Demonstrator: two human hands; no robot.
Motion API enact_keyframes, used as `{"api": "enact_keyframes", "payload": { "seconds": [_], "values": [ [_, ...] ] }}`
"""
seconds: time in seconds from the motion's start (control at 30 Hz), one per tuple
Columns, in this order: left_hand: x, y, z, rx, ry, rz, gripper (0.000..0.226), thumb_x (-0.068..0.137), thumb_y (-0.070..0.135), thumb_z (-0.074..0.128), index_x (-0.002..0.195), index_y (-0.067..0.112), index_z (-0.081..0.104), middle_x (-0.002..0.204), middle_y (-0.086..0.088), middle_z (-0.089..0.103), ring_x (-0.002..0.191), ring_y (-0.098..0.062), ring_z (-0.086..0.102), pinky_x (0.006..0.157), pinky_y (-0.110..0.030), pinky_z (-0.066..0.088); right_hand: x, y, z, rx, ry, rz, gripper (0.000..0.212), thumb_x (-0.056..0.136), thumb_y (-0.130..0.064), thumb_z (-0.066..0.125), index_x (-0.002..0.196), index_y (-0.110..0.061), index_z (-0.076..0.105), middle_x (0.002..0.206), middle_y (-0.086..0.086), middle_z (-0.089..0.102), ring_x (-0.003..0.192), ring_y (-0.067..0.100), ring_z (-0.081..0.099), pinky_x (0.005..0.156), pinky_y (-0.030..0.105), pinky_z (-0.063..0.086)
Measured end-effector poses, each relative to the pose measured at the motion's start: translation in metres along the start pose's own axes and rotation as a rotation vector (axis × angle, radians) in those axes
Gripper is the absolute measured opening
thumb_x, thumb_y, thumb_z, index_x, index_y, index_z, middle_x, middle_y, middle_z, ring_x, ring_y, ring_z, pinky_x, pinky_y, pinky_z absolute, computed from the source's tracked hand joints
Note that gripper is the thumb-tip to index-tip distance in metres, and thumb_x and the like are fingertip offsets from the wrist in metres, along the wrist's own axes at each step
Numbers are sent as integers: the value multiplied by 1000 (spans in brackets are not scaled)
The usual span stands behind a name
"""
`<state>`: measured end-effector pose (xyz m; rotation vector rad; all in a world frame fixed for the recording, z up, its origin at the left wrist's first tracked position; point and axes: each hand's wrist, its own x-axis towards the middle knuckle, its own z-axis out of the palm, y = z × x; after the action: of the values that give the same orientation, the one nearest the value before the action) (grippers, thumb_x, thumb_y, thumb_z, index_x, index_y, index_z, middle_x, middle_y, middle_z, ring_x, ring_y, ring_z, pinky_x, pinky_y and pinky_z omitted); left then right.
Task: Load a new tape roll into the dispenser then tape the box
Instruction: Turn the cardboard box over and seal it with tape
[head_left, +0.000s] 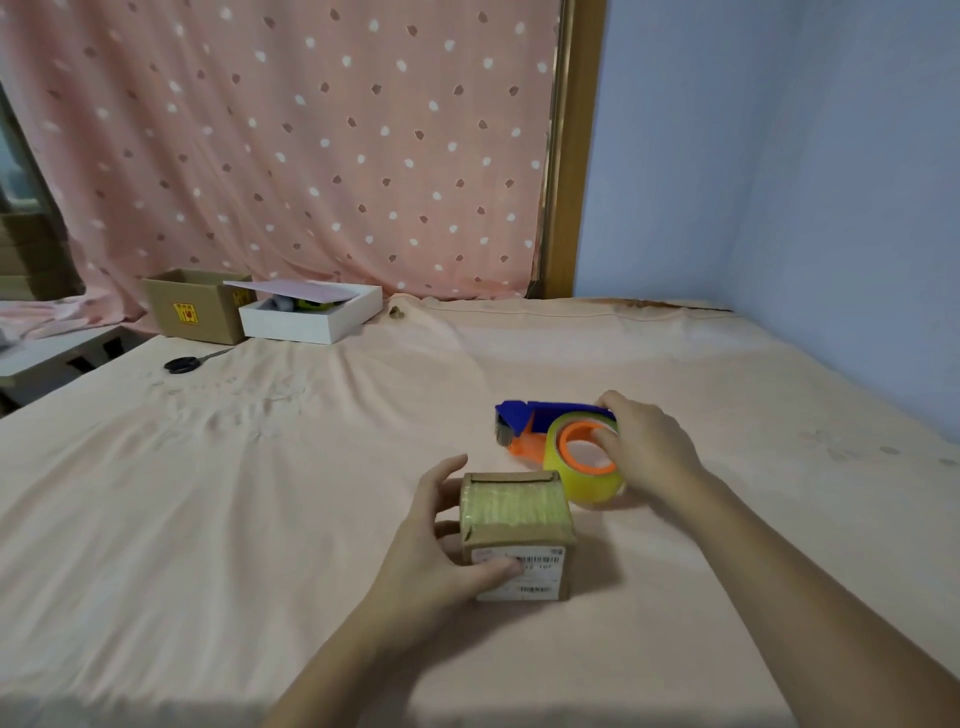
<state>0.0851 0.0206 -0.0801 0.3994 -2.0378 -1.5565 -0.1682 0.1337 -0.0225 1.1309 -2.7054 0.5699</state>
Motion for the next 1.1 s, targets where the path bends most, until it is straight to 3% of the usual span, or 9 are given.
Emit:
{"api": "enact_keyframes", "payload": {
  "seconds": [0.17,0.33,0.4,0.5,0.6,0.7,0.77,0.87,1.1],
  "values": [
    [6,5,-6,1,-59,-28,104,62,18,96,145,38,38,138,6,54,100,-4,72,81,-28,60,1,-19,-42,72,173,-100,22,101,-32,60,122,-25,57,110,5,70,94,33,64,71,39,48],
    [4,3,-18,56,-104,-56,119,45,47,100,146,40,36,141,7,53,110,-5,69,87,-27,58,-12,-44,-77,58,331,-251,26,103,-29,59,128,-23,57,120,1,68,98,27,64,71,34,44],
    [3,5,-23,115,-164,-52,126,48,50,97,152,36,29,147,11,46,118,2,63,94,-18,51,-18,-52,-85,42,384,-298,29,103,-28,58,132,-22,58,126,1,67,102,27,64,73,33,43],
    [8,22,-29,263,-63,51,99,66,66,73,152,34,34,147,14,48,133,2,48,102,-11,37,-23,-58,-89,-20,456,-365,34,103,-27,59,136,-20,58,127,4,67,100,28,66,71,32,44],
    [26,63,-32,91,246,29,67,86,71,39,125,24,66,118,8,72,103,-11,64,81,-15,46,-28,-62,-89,-67,526,-460,36,98,-23,67,132,-13,62,116,10,71,84,31,69,62,30,47],
    [45,102,-32,-122,248,-215,81,97,72,21,100,14,78,97,-5,81,74,-17,63,66,-31,43,-34,-64,-90,-106,602,-557,37,92,-20,72,127,-9,66,107,13,74,72,31,70,54,30,52],
    [49,111,-33,-274,196,-374,73,97,69,35,98,9,76,89,-8,81,63,-16,57,60,-30,38,-37,-62,-90,-139,653,-613,35,94,-21,70,127,-9,66,106,12,74,67,31,69,50,31,54],
    [46,110,-33,-395,156,-479,37,93,43,56,99,10,71,82,-6,77,58,-13,52,55,-27,36,-42,-57,-93,-157,718,-672,31,101,-22,58,128,-11,66,107,10,74,67,30,68,49,31,54],
    [31,104,-31,-452,174,-464,21,102,22,56,100,8,72,69,1,73,57,-9,57,58,-24,39,-51,-40,-96,-194,858,-744,31,96,-18,58,120,-1,69,107,17,76,75,34,72,55,30,55]
  ]
}}
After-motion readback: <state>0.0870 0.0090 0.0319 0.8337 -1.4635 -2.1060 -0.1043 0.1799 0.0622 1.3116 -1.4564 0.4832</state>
